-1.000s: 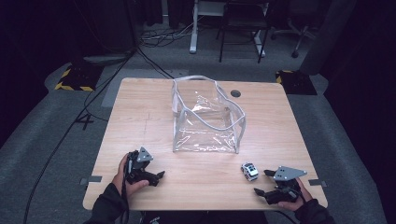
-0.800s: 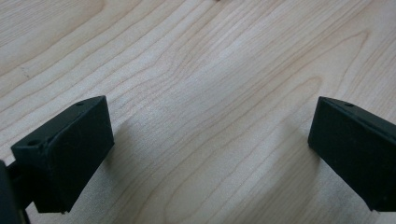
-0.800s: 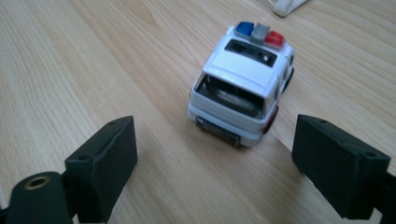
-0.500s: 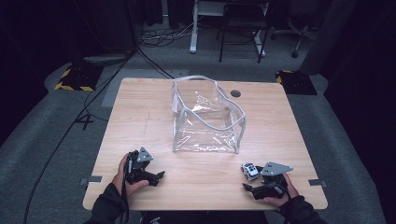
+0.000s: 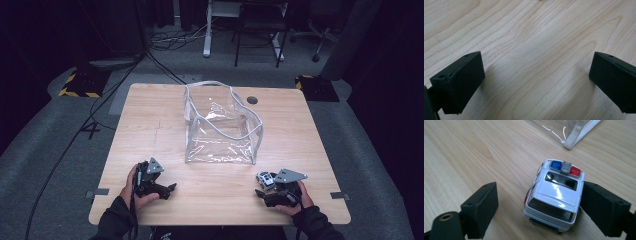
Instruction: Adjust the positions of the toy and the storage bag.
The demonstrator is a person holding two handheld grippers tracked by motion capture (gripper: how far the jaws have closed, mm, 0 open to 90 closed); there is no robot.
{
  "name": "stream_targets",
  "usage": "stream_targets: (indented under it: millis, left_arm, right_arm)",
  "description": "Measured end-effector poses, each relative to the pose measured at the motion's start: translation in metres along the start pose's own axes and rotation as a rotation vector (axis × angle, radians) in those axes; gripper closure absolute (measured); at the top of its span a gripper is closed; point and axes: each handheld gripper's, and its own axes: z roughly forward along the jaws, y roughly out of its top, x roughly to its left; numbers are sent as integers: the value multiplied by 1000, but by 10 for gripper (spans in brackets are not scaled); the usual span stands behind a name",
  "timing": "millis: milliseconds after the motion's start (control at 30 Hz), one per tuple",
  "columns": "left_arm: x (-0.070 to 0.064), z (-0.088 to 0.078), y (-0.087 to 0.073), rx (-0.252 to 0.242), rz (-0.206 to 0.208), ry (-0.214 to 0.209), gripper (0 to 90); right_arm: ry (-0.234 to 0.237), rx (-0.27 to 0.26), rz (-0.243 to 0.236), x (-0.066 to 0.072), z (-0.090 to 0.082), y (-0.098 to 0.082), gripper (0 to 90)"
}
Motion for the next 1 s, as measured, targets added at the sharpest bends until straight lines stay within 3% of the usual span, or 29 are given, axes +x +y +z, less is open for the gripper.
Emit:
stream_targets:
  millis: [233,367,600,1000]
  left_arm:
    - [0,0,0,0,0,0,3]
    - [0,0,0,0,2,0,3]
    - [0,0,0,0,2,0,3]
    - [0,0,0,0,0,0,3]
  right_arm:
    - [-33,-10,36,-6,3,4,289]
    - [-45,-17,88,-10,3,4,400]
    - [-25,-19,69,-11,1,4,473]
    - [-69,-18,38,-14,-1,2,476]
